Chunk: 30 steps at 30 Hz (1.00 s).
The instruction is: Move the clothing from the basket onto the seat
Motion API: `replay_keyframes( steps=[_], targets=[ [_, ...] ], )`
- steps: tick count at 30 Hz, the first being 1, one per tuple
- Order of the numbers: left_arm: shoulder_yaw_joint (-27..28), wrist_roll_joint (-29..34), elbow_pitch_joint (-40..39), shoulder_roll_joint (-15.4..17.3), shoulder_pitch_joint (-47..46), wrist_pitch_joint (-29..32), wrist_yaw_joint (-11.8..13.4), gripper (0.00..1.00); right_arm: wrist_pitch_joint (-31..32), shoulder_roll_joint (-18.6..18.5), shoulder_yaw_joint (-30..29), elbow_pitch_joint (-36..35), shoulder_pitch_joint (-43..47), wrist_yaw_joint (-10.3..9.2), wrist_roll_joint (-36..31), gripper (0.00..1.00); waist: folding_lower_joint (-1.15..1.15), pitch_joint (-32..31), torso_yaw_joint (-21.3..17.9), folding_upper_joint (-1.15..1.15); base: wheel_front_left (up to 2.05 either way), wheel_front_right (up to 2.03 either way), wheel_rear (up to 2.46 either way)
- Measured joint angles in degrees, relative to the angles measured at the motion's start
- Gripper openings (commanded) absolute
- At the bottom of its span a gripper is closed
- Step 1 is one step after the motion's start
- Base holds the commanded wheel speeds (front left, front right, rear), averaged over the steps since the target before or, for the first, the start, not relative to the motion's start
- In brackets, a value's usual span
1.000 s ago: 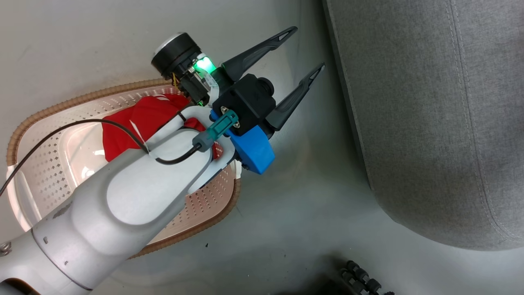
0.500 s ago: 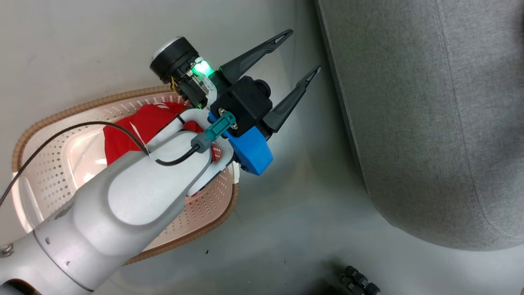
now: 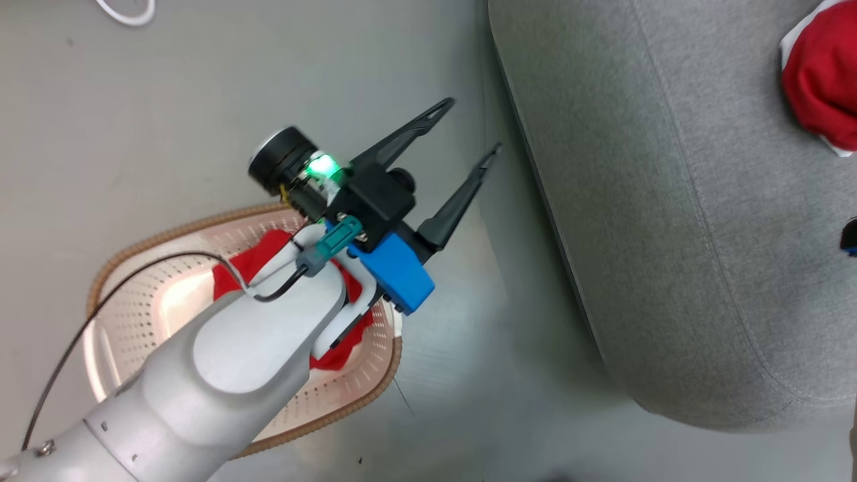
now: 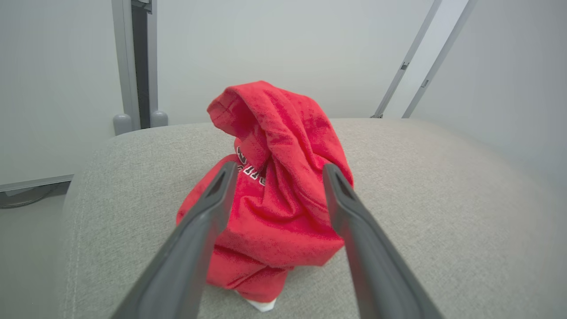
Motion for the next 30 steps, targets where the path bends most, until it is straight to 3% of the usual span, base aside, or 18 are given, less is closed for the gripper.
replay_keyframes(
  steps=[7, 16, 30],
  targets=[
    [5.04, -1.57, 0.43, 0.05, 5.41, -0.7, 1.88, 1.0, 0.01, 1.53, 5.68, -6.69, 5.76, 0.0, -0.24, 1.0, -0.01, -6.36, 1.81, 0.0, 0.0, 0.0, 0.0],
    [17.92, 0.73, -4.31, 0.33, 15.36, -0.74, 3.59, 1.0, 0.01, 3.58, 13.79, -12.44, 11.23, 0.01, 0.7, 1.0, -0.02, -13.45, 6.01, 0.0, 0.0, 0.0, 0.0],
    [37.12, 7.3, -7.59, -3.14, 33.6, -0.75, 0.92, 1.0, 0.01, 6.11, 19.73, -17.08, 21.65, 0.01, 1.81, 1.0, -0.01, -22.42, 13.18, 0.0, 0.0, 0.0, 0.0]
  ],
)
